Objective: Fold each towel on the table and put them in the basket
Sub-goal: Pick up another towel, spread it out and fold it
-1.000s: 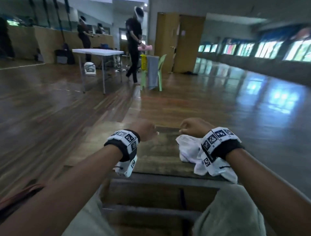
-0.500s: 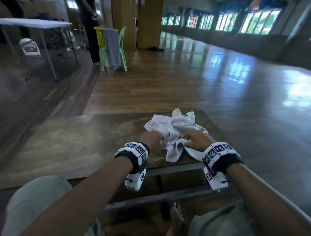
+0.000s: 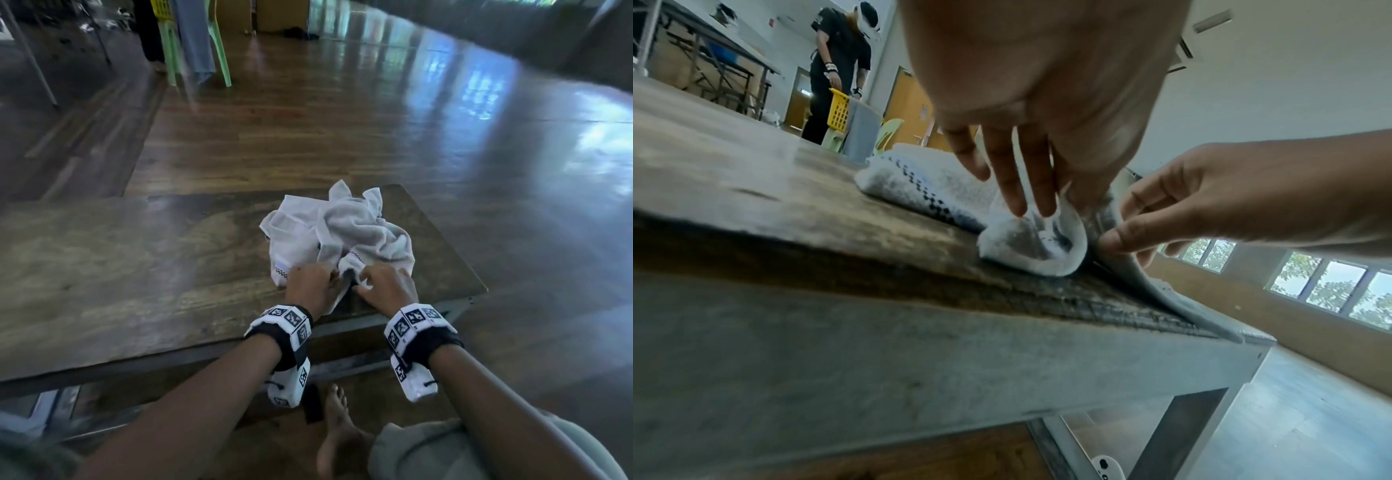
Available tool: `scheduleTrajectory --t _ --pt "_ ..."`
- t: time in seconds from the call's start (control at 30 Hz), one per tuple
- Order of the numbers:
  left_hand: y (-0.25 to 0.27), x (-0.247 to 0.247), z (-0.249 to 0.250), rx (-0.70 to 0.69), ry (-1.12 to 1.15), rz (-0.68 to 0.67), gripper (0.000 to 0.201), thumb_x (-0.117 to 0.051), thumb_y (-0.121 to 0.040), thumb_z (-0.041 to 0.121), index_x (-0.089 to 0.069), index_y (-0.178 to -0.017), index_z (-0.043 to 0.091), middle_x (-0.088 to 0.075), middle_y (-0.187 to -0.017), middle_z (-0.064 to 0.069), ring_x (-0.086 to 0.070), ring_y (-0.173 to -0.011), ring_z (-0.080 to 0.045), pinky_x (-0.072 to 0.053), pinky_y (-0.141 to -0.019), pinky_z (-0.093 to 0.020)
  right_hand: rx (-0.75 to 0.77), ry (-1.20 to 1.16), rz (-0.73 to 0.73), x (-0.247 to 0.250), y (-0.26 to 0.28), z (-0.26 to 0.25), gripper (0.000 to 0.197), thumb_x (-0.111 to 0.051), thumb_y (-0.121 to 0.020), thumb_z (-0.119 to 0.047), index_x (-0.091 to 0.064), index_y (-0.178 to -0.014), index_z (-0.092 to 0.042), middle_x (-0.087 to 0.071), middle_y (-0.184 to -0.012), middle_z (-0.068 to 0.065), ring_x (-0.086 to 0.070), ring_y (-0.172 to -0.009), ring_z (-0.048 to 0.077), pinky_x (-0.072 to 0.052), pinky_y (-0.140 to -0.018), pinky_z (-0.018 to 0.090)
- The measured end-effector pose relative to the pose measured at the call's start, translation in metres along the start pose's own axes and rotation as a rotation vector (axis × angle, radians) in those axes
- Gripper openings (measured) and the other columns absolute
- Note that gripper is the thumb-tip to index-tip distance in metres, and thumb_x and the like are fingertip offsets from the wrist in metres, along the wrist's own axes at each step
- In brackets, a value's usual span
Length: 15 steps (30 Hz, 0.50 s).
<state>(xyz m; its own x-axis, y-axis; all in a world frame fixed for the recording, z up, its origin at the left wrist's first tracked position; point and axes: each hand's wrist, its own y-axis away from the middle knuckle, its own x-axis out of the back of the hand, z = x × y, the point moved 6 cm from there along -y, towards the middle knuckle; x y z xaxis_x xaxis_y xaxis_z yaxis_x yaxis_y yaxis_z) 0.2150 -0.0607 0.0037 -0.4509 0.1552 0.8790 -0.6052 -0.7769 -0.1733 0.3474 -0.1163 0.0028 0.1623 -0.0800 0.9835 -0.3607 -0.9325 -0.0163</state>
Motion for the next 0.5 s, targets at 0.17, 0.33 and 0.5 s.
scheduleTrajectory --t 0.17,0.33,0.5 --pt "-0.001 0.010 -0.006 -0.127 -0.053 0.038 0.036 -0.039 -0.087 0.046 -0.062 -0.084 0.018 -0.070 -0.080 -0.004 -0.063 -0.078 -0.028 -0.038 -0.077 -0.036 0.012 -0.037 0.139 0.020 0.008 0.008 0.013 -0.059 -0.080 -0.023 -0.067 -0.087 -0.016 -0.070 -0.091 0.001 -0.063 -0.086 0.024 -0.042 -0.082 0.033" --pt "-0.008 0.038 -0.015 -0.147 -0.165 -0.017 0.017 -0.045 -0.090 0.025 -0.059 -0.100 0.021 -0.069 -0.086 -0.002 -0.062 -0.086 -0.026 -0.034 -0.089 -0.036 0.090 0.062 0.186 0.063 0.013 0.013 0.007 -0.056 -0.080 -0.023 -0.058 -0.086 -0.024 -0.067 -0.085 -0.003 -0.060 -0.086 0.021 -0.032 -0.086 0.036" --pt "-0.003 0.056 -0.018 -0.204 -0.302 -0.118 0.014 -0.045 -0.089 0.026 -0.054 -0.078 0.023 -0.062 -0.089 -0.001 -0.054 -0.088 -0.023 -0.033 -0.088 -0.038 0.126 0.098 0.237 0.097 0.028 0.024 0.006 -0.056 -0.083 -0.028 -0.060 -0.087 -0.027 -0.069 -0.086 -0.008 -0.060 -0.088 0.018 -0.027 -0.088 0.035"
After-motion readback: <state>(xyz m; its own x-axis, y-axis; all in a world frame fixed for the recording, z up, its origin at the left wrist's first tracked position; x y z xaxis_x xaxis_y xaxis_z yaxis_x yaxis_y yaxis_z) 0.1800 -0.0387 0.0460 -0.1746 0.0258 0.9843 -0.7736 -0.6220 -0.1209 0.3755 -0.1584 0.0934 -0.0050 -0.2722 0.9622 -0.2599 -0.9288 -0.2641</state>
